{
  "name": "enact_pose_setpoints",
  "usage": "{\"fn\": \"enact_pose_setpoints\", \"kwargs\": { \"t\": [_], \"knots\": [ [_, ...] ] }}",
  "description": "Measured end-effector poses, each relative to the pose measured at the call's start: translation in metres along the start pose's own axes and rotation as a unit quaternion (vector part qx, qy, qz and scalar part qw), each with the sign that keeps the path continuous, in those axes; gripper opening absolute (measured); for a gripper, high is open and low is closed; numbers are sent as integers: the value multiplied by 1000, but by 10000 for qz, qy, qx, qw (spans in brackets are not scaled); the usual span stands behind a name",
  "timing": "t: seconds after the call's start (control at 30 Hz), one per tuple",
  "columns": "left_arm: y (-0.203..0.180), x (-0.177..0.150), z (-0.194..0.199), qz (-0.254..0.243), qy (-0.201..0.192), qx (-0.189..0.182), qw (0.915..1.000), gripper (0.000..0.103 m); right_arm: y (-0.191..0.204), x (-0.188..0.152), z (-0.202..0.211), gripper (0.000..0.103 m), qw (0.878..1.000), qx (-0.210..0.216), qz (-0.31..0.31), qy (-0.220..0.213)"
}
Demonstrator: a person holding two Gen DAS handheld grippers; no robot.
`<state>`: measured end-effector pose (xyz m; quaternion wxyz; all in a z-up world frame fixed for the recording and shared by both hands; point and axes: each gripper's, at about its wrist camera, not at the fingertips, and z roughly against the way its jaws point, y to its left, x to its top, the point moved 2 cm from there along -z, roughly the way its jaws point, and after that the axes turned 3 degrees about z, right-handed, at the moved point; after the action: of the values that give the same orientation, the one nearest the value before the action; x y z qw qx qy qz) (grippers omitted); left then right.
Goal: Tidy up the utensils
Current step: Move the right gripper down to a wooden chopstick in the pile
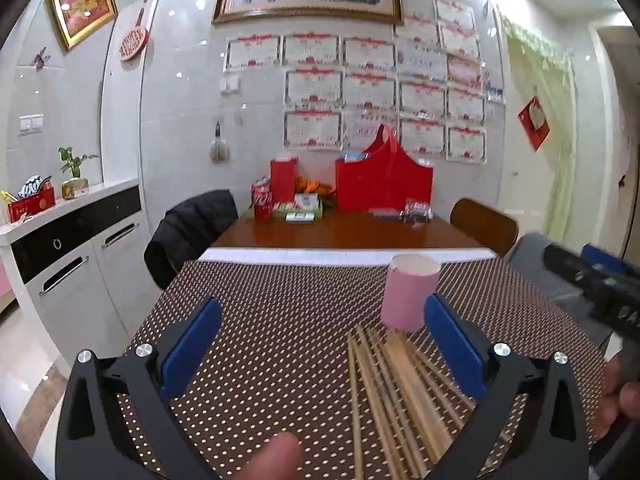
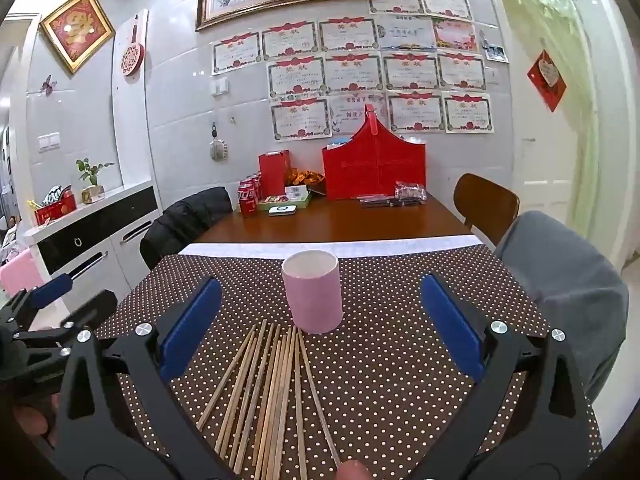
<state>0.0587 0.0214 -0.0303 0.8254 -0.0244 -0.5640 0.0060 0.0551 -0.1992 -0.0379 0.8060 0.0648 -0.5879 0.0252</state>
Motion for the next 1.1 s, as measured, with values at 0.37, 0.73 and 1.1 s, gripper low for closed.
{"fn": "enact_pose_setpoints", "kwargs": {
  "t": [0.37,0.73,1.1],
  "knots": [
    [2,-57,-87,-509,1743,200,9832,99,-8,-21,-25,98,9975,-109,91,690],
    [-5,-102,-135,-847,2486,237,9646,99,-27,-50,-75,98,9853,35,42,1710],
    [-11,-110,-158,-854,2636,173,9607,99,-6,-91,-116,87,9681,230,717,2391]
  ]
}}
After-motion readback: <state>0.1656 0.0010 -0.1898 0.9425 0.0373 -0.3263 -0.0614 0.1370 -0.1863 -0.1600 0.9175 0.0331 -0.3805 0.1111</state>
